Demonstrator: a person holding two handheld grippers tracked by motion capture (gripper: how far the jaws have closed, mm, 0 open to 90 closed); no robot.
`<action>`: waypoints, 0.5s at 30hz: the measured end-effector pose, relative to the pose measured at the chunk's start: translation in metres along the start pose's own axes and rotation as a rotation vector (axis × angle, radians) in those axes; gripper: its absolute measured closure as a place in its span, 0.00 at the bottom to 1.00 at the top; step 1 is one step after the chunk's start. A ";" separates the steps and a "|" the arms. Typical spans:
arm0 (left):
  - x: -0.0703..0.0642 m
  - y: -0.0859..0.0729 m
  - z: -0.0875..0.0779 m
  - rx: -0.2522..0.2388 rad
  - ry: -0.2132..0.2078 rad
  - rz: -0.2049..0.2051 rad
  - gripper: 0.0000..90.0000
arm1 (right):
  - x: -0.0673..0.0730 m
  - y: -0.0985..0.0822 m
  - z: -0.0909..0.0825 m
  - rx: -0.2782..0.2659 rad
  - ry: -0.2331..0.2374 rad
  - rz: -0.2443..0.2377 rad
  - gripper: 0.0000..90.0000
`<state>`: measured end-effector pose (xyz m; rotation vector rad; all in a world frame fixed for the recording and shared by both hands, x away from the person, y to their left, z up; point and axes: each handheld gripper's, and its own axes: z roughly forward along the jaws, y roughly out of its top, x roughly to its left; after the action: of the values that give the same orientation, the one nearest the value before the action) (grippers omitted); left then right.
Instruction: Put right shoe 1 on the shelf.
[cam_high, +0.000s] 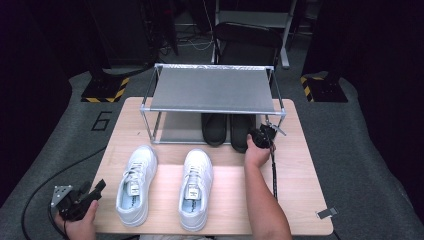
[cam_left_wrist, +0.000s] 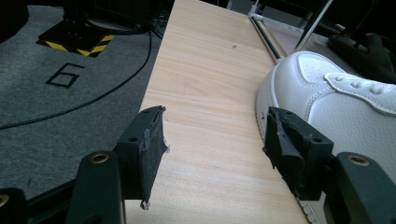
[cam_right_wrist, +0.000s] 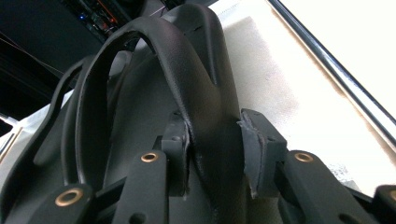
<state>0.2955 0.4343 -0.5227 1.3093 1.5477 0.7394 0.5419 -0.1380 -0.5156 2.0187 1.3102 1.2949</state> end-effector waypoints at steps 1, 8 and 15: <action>0.000 0.000 -0.001 0.007 -0.001 0.001 0.42 | -0.001 -0.001 0.001 -0.006 0.003 0.002 0.71; -0.001 0.000 0.000 0.010 -0.001 0.004 0.42 | 0.001 -0.001 0.003 -0.010 0.005 0.008 0.71; 0.000 0.000 -0.001 0.010 -0.005 -0.001 0.42 | 0.000 -0.002 0.006 -0.005 0.003 0.031 0.71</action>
<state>0.2945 0.4347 -0.5229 1.3165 1.5500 0.7285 0.5462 -0.1357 -0.5203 2.0422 1.2809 1.3146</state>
